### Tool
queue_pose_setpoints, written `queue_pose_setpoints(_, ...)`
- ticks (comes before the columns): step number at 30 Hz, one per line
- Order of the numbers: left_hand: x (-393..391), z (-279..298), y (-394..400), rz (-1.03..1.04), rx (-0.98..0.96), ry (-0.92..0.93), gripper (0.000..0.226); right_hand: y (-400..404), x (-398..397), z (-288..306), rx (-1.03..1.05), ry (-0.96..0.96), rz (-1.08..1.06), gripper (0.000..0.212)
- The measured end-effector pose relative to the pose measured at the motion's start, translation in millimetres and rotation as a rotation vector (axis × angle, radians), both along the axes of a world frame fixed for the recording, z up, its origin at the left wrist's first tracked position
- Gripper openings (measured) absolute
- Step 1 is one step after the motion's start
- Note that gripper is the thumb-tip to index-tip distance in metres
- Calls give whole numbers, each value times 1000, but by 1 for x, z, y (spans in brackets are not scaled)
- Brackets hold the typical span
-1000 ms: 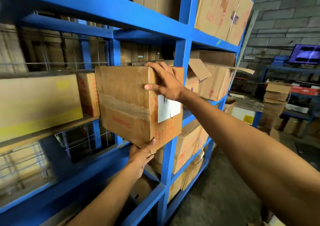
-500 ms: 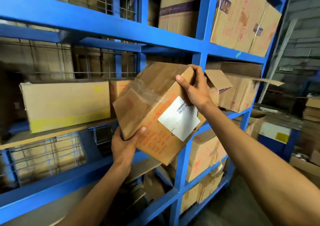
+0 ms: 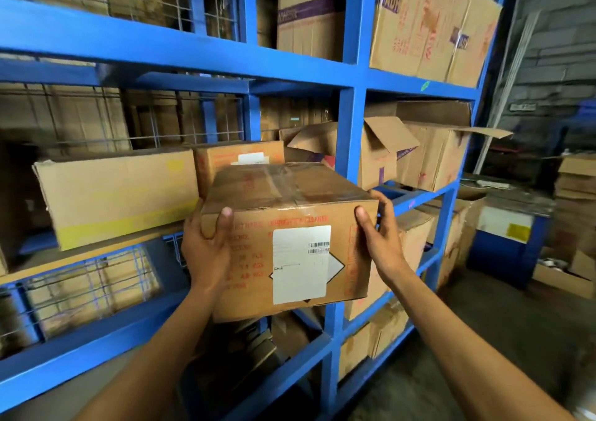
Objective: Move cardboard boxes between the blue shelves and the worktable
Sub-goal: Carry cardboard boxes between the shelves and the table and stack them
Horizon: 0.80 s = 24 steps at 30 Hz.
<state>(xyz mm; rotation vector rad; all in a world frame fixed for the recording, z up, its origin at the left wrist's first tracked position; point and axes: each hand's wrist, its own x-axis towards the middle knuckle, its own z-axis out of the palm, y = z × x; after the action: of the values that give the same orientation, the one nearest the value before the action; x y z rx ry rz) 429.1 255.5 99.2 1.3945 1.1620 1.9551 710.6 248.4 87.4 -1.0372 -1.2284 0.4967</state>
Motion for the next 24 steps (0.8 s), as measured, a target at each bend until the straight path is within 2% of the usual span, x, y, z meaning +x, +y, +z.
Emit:
queue_pose_setpoints(2,1,-4,-6,6,-7,-15,57,-4,-5,-6,-56,32,26,61)
queue_pose_setpoints(3,2,-5,-9,6,-7,-15,58,-7,-6,-6,-82,60,40,60)
queue_pose_setpoints(6,8,-1,-17,8,19,1,77,-20,-5,0,-94,89,62,47)
queue_pose_setpoints(8,14,5,-25,26,38,5,84,-31,2,0,-55,85,34,49)
queue_pose_setpoints(12,32,19,-53,94,81,61,63,-59,24,-5,40,60,-86,45)
queue_pose_setpoints(14,46,22,-65,80,86,90,65,-75,42,-10,45,57,-127,61)
queue_pose_setpoints(16,60,23,-74,48,80,107,80,-95,62,-14,2,80,-140,80)
queue_pose_setpoints(18,79,22,-80,-7,85,98,84,-121,79,-14,31,73,-156,68)
queue_pose_setpoints(20,102,20,-88,-60,91,92,76,-149,94,-16,65,77,-227,56)
queue_pose_setpoints(24,159,5,-101,-202,63,114,64,-207,128,-28,82,77,-384,50)
